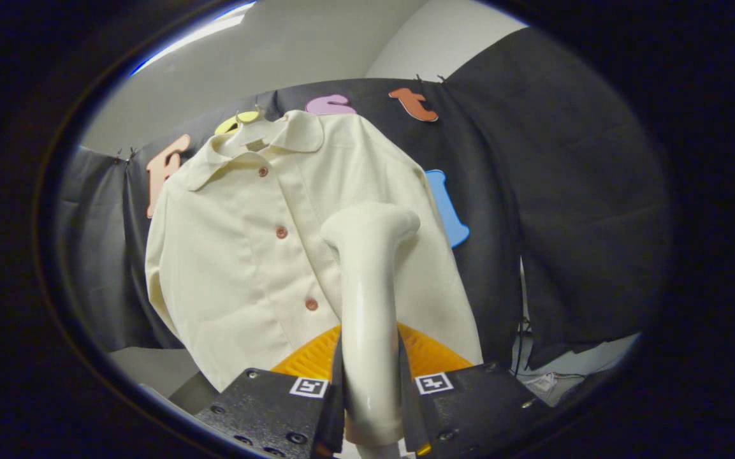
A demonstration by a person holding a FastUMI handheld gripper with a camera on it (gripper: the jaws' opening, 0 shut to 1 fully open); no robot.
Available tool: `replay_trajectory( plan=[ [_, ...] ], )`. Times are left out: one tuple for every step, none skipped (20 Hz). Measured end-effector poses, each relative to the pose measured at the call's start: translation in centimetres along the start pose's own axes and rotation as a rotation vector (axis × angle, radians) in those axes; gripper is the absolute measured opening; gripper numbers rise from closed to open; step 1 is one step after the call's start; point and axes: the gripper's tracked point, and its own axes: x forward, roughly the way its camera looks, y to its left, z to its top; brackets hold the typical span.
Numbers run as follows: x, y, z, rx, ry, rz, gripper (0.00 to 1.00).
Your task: Iron the clothes twice with a garment steamer, once on the left side and once on the right side.
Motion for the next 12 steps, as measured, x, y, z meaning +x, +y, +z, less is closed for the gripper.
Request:
replay_trajectory(
  plan=[
    [-0.1, -0.4, -0.7, 0.003, 0.008, -0.004, 0.36],
    [-0.3, -0.8, -1.2, 0.006, 0.014, -0.007, 0.35],
    [-0.5, -1.2, -1.8, 0.01, 0.02, -0.009, 0.36],
    [-0.6, -1.6, -2.5, 0.014, 0.029, -0.011, 0.36],
    [-0.8, -1.9, -3.2, 0.019, 0.038, -0.012, 0.35],
    [-0.9, -2.2, -3.8, 0.022, 0.045, -0.014, 0.35],
    [-1.1, -2.5, -4.5, 0.023, 0.055, -0.017, 0.35],
    [-1.3, -2.8, -5.2, 0.029, 0.063, -0.019, 0.35],
    [-1.5, -3.0, -5.9, 0.037, 0.071, -0.019, 0.35],
    [-1.7, -3.2, -6.6, 0.044, 0.079, -0.021, 0.36],
    [-1.8, -3.4, -7.3, 0.051, 0.087, -0.022, 0.36],
    [-2.2, -3.8, -7.9, 0.058, 0.092, -0.024, 0.35]
  ],
)
